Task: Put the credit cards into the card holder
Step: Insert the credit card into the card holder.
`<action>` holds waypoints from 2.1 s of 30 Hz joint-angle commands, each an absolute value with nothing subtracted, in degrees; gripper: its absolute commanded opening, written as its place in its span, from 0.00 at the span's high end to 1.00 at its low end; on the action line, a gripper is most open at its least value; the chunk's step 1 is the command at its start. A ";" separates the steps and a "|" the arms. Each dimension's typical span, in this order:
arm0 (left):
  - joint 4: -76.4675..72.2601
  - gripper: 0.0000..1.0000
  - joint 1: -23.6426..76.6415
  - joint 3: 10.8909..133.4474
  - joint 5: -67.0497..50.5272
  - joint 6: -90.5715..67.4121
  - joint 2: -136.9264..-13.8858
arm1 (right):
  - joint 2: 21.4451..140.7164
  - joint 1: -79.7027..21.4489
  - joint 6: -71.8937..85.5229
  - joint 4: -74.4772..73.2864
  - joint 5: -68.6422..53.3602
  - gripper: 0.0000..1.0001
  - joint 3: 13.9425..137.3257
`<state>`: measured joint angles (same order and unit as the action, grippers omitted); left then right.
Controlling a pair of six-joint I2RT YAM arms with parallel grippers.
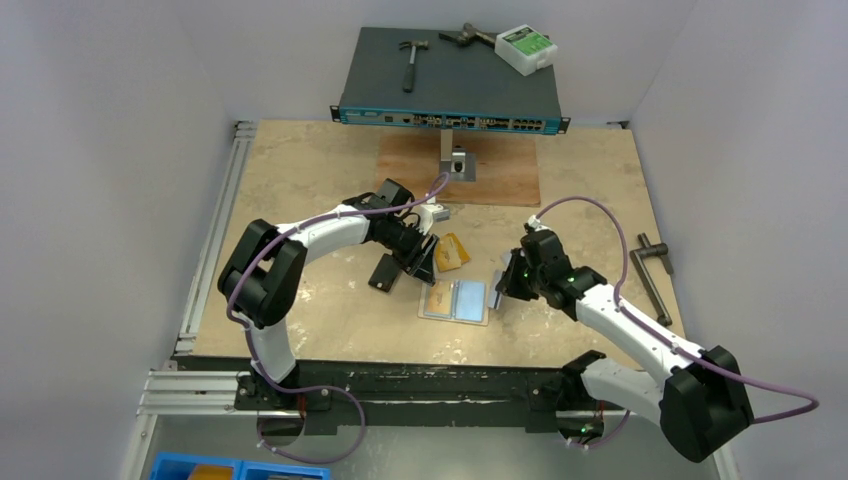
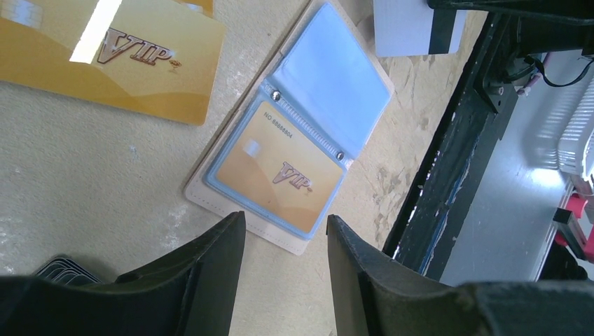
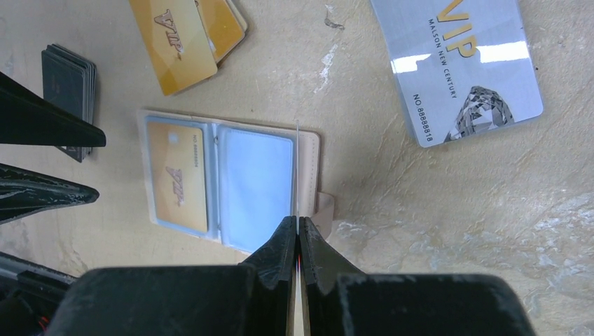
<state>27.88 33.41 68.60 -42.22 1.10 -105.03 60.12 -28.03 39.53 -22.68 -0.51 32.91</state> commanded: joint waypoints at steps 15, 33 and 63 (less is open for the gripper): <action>27.68 0.54 33.41 68.55 -41.93 2.10 -103.89 | 62.43 -29.00 38.87 -17.36 -1.51 1.00 32.83; 28.33 0.54 33.40 68.69 -39.64 3.54 -103.45 | 63.96 -30.43 37.10 -18.02 -0.02 1.00 33.10; 30.94 0.55 33.40 69.75 -35.59 4.94 -105.89 | 61.71 -31.11 37.77 -19.77 3.66 1.00 32.72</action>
